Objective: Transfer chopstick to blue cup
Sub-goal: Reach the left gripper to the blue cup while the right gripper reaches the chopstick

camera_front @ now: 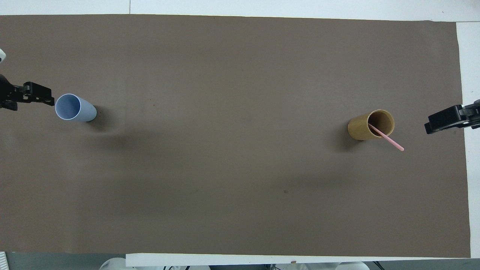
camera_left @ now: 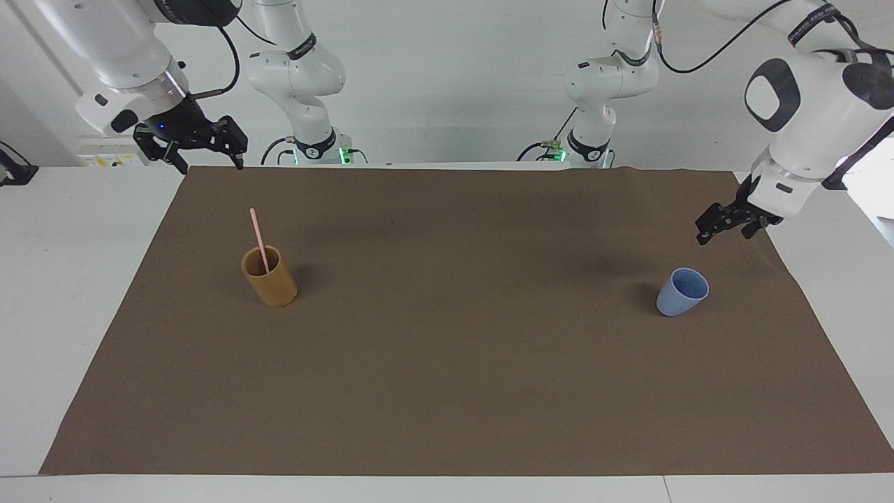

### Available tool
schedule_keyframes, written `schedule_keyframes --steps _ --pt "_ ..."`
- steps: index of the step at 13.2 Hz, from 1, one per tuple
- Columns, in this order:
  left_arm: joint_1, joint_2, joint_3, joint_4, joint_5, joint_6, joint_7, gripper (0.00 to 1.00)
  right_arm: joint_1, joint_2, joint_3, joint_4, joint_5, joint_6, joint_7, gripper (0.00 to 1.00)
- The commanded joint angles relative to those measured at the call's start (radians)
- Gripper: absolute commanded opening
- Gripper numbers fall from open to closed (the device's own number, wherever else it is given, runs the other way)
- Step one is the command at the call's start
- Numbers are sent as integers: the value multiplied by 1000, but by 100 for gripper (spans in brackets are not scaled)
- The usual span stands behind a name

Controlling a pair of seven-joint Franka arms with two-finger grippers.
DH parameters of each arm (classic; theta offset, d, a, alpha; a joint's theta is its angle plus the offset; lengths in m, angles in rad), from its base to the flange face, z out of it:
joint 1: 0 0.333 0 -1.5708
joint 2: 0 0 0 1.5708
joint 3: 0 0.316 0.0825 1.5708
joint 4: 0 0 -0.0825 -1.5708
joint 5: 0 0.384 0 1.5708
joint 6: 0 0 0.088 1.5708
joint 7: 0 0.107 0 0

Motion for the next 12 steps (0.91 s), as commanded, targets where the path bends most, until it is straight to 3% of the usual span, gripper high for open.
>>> schedule_keyframes --steps 1,5,6,7,9,12 --pt "45 4 -2 -127 9 163 -10 100 0 -41 5 -80 22 29 -44 100" --pt "48 31 -2 -187 8 274 -14 99 11 -50 3 -118 24 107 -49 100" --pt "48 33 -2 -190 8 277 -21 76 9 -46 5 -132 22 130 -47 100" --pt "48 30 -2 -207 8 282 -36 1 6 -41 5 -172 22 170 -50 100" --pt "48 22 -2 -242 8 328 -51 0 11 -17 5 -233 22 216 -50 100" --pt "33 36 -5 -193 2 294 -62 0 11 89 3 -241 19 223 -50 100"
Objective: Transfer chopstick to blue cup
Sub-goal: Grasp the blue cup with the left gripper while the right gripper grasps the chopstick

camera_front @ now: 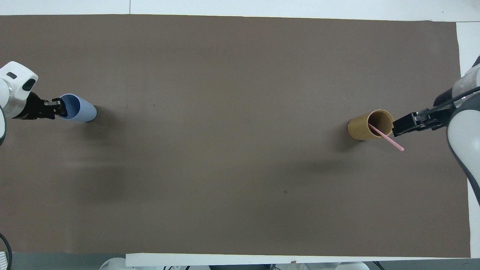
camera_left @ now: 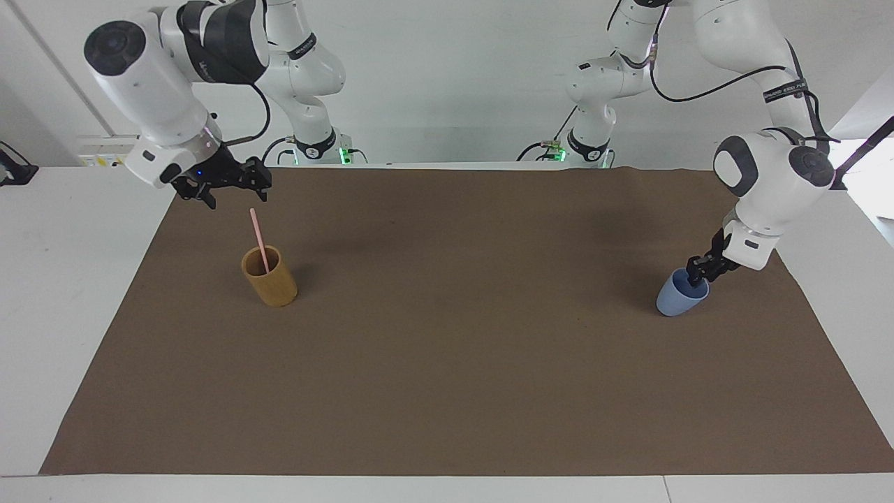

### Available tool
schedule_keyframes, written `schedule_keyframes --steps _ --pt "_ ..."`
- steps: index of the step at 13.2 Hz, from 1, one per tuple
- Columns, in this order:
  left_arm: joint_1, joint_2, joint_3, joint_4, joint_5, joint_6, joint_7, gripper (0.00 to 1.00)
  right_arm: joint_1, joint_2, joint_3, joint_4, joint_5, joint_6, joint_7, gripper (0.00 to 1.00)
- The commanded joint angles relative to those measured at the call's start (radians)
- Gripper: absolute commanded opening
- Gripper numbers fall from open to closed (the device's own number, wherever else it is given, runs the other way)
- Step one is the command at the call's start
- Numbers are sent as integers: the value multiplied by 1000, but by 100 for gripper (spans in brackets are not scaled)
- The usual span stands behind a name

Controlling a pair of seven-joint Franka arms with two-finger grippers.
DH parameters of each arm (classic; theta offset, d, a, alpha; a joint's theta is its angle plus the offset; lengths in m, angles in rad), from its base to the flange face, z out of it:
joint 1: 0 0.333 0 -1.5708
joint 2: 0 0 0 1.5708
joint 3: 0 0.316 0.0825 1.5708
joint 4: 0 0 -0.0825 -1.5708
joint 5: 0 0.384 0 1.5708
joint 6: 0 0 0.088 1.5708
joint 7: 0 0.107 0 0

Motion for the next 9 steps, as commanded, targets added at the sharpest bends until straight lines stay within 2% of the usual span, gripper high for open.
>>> schedule_keyframes --steps 1,3,4,5,7,9 --pt "-21 11 -7 63 -2 -46 -44 0 -5 83 -1 -14 4 15 -22 100" --pt "-171 55 -5 174 -6 -99 -261 0 -3 116 -1 -41 -13 7 -24 100" --pt "-251 57 -5 183 -6 -102 -348 0 -5 113 1 -73 -45 7 -28 99" --pt "-343 52 -5 179 -6 -103 -436 0 -6 111 1 -84 -65 7 -31 94" --pt "-509 34 -7 150 -6 -109 -623 0 -8 114 1 -84 -93 9 -47 74" --pt "-622 5 -10 98 -13 -93 -790 0 -6 117 1 -87 -93 9 -48 54"
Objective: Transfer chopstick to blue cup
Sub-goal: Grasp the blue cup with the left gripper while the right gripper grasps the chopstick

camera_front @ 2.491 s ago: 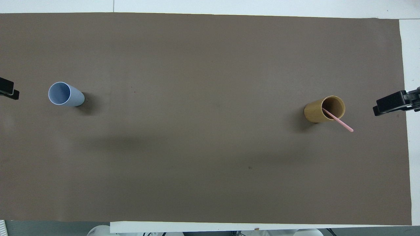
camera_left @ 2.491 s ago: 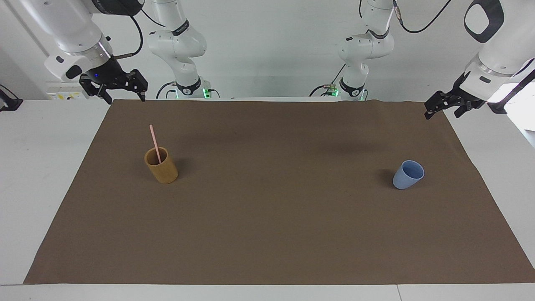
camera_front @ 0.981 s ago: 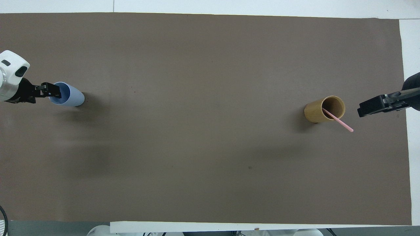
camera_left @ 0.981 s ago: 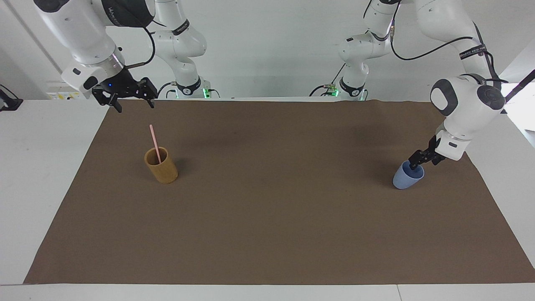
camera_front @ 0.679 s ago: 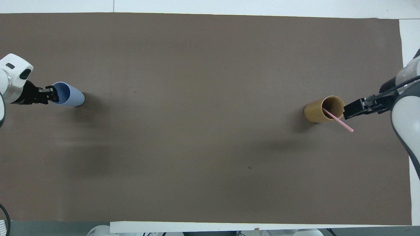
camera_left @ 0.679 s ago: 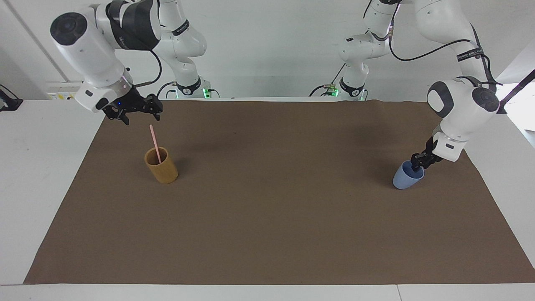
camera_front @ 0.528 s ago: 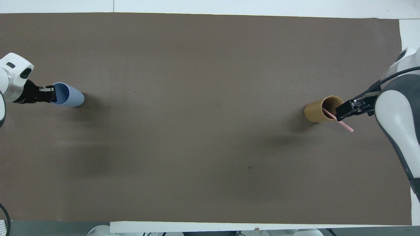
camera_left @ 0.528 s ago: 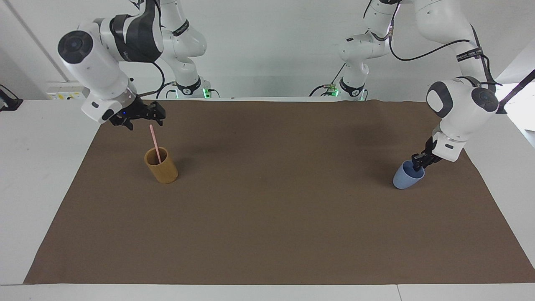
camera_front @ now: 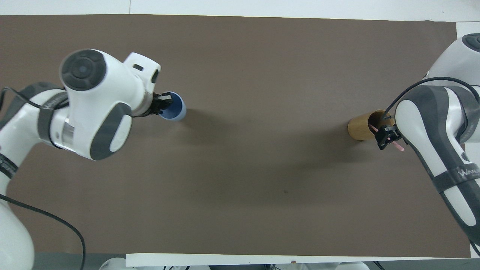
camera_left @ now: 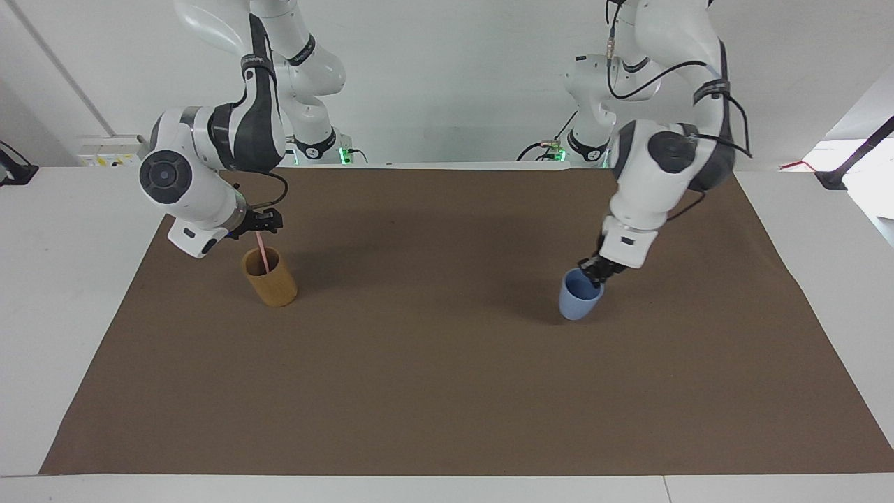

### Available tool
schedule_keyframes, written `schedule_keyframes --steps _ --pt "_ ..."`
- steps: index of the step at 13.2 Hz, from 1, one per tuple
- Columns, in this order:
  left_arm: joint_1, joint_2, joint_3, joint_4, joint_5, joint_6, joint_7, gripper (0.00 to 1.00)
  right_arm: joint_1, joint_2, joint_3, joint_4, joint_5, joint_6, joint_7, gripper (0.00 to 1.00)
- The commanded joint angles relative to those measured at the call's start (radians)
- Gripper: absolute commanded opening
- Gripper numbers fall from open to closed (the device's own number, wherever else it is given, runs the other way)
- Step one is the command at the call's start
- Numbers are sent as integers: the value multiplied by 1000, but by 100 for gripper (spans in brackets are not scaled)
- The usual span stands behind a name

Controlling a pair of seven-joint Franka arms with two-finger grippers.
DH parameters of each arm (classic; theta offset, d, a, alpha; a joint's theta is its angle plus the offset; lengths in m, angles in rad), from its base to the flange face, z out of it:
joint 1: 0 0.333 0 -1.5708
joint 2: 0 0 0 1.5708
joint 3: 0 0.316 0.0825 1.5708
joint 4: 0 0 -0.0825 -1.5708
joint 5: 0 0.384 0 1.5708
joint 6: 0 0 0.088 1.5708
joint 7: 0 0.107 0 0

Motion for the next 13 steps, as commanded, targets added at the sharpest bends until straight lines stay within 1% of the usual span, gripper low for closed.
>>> schedule_keyframes --steps 1,2,3,5,7,8,9,11,12,13 --pt "-117 -42 21 -65 -13 39 -181 0 -4 -21 2 -27 -17 1 -26 46" --pt "-143 -44 21 -72 -21 50 -290 0 -4 -21 2 -25 -17 -1 -26 40" --pt "-160 -49 23 -74 -21 52 -332 0 -4 -21 3 -22 -17 -2 -26 35" --pt "-167 -58 21 -100 -23 76 -349 0 -3 -15 3 -16 -16 -7 -24 27" --pt "-165 -69 23 -138 -23 131 -374 0 -3 -15 3 -14 -16 -12 -24 16" --pt "-164 -69 23 -143 -23 148 -374 0 -3 -15 3 -14 -16 -13 -23 11" --pt "-167 -66 21 -148 -23 144 -378 0 -3 -15 3 -14 -16 -13 -23 1" --pt "-187 -29 23 -148 -23 156 -381 0 -4 -10 2 7 -17 -36 -23 0" --pt "-184 -24 23 -136 -23 145 -371 4 -4 -3 2 44 -19 -71 -23 0" --pt "-178 -21 24 -117 -23 144 -369 56 -3 0 2 100 -28 -122 -23 0"
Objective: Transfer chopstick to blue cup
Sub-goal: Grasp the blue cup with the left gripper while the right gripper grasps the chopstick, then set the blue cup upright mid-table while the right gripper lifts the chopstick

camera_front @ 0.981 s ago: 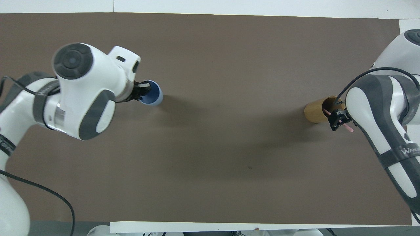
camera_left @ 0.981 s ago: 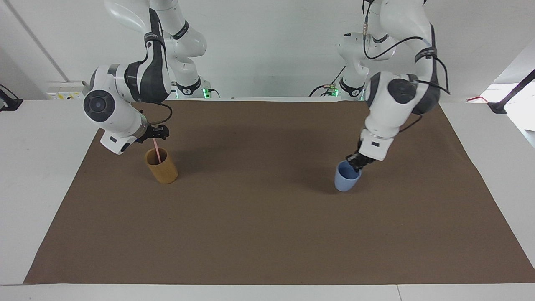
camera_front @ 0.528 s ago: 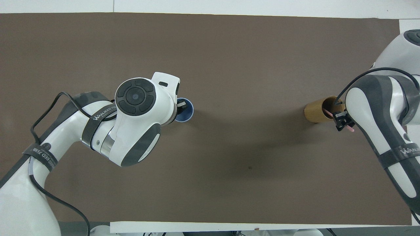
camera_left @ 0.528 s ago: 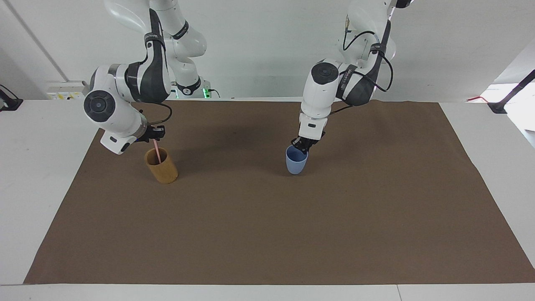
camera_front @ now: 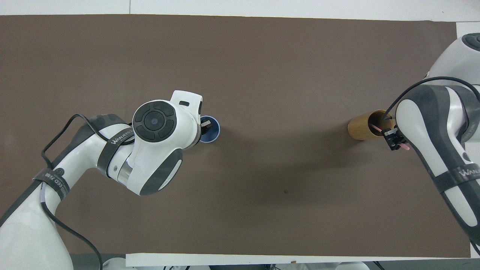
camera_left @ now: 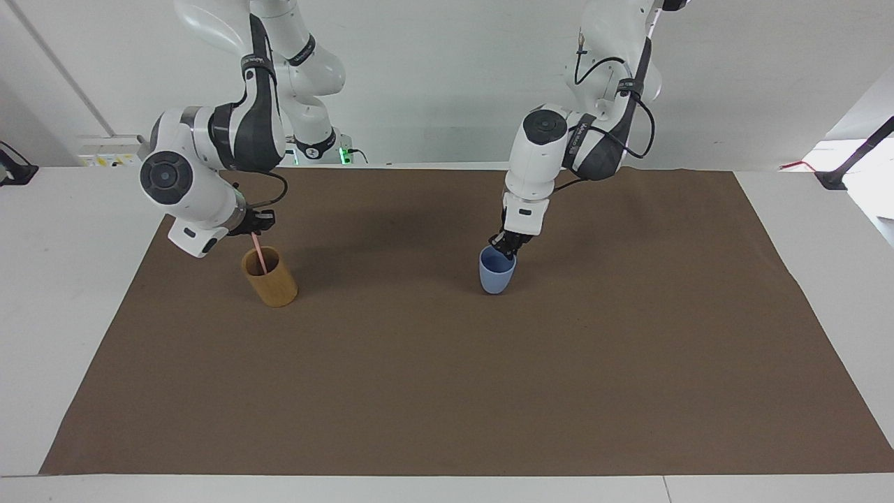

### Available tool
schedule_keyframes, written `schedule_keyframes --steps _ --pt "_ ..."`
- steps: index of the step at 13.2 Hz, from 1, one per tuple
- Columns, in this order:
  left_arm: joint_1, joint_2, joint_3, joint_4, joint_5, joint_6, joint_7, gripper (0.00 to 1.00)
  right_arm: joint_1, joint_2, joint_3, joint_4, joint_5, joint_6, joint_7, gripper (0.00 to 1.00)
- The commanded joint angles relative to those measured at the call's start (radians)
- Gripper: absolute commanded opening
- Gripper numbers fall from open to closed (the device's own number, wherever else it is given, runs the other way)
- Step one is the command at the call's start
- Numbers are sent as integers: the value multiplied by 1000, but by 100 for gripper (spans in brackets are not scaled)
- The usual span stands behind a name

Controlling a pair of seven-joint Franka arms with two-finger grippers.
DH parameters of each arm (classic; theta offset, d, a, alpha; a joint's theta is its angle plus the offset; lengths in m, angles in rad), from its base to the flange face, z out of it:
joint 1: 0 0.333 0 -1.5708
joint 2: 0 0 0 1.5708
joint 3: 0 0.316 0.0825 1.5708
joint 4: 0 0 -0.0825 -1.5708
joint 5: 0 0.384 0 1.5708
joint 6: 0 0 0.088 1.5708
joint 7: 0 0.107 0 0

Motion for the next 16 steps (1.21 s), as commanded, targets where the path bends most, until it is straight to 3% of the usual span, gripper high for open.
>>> schedule_keyframes --steps 1,4,7,9,12,14,16 --pt "-7 -2 18 18 -12 26 -3 100 -3 1 3 143 -47 -133 -22 0" --pt "26 -59 22 62 -12 -26 -7 100 0 -2 25 345 -37 -305 -22 0" --pt "98 -112 25 206 -12 -274 14 100 2 -3 129 491 -17 -462 24 0" --pt "190 -168 26 228 -10 -360 115 100 0 9 175 537 75 -511 169 0" --pt "366 -183 28 234 -3 -431 424 100 30 9 204 525 325 -424 523 0" --pt "492 -165 28 301 -3 -549 757 100 182 17 207 525 376 -340 766 0" --pt "580 -131 28 389 -1 -676 1004 100 306 84 206 531 493 -182 1045 0"
